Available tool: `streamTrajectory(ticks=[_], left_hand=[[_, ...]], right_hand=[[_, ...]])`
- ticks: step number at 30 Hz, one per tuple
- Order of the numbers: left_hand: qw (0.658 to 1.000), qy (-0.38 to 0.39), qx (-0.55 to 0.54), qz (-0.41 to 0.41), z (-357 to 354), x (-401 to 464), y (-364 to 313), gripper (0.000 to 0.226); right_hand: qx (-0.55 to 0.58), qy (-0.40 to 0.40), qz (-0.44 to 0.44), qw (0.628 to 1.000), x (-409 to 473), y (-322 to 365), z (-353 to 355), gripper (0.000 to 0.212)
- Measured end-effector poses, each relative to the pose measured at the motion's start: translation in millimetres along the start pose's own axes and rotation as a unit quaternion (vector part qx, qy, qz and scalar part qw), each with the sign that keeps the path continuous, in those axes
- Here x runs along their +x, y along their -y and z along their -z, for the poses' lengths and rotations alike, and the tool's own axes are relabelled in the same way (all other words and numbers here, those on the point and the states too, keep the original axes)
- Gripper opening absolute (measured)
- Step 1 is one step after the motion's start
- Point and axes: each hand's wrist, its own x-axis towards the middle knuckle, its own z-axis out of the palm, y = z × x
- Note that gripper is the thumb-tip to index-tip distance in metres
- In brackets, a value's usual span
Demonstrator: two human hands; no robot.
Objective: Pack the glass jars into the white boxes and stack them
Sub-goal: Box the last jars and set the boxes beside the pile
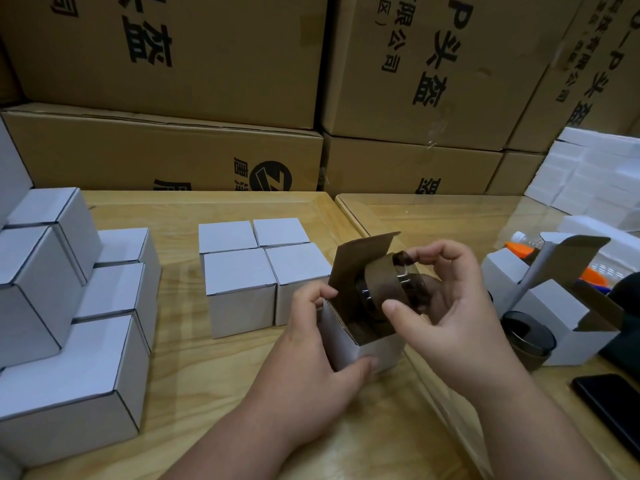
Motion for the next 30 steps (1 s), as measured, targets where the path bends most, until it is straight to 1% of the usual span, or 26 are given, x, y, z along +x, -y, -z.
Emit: streamTrajectory(ticks=[2, 4, 6, 10, 13, 17, 20, 25, 28, 30], left_hand=[[1.0, 0.0, -0.003, -0.002, -0.7, 0.7, 0.8, 0.083], [1.0, -0.002, -0.011, -0.008, -1.2, 0.6, 1.3, 0.082], [1.0, -0.004, -0.015, -0.012, -1.5, 0.6, 1.0, 0.081], [1.0, -0.006, -0.014, -0.018, -2.4, 1.0, 1.4, 0.08], [1.0, -0.007, -0.014, -0.017, -1.6, 0.5, 0.6, 0.079], [1.0, 0.001, -0.016, -0.016, -0.8, 0.6, -1.0, 0.078], [1.0, 0.002, -0.013, -0.019, -0.4, 0.4, -1.5, 0.08], [0.999, -0.013, -0.018, -0.034, -1.9, 1.3, -2.1, 0.08], [0.999, -0.023, -0.027, -0.037, -3.1, 1.5, -2.3, 0.082], [0.998, -0.026, -0.028, -0.041, -3.4, 2.2, -1.2, 0.085]], right_hand=[[-0.059, 0.032, -0.001, 0.998, -1.2, 0.3, 4.4, 0.053], [-0.139, 0.06, 0.019, 0.988, -1.2, 2.7, 5.8, 0.041], [-0.183, 0.078, 0.029, 0.98, -0.7, 4.5, 4.0, 0.029], [-0.206, 0.089, 0.021, 0.974, -0.2, 1.6, 3.0, 0.017], [-0.237, 0.1, 0.032, 0.966, -0.5, -0.6, 3.5, 0.018], [-0.241, 0.137, 0.005, 0.961, -0.7, -0.4, 5.2, 0.003], [-0.246, 0.144, -0.008, 0.959, 0.6, 0.7, 6.4, 0.009], [-0.329, 0.149, -0.008, 0.933, 0.4, -0.5, 3.3, 0.016], [-0.338, 0.143, -0.022, 0.93, 1.0, -0.3, 1.7, 0.015], [-0.348, 0.15, -0.022, 0.925, 2.1, -0.1, 1.6, 0.018]])
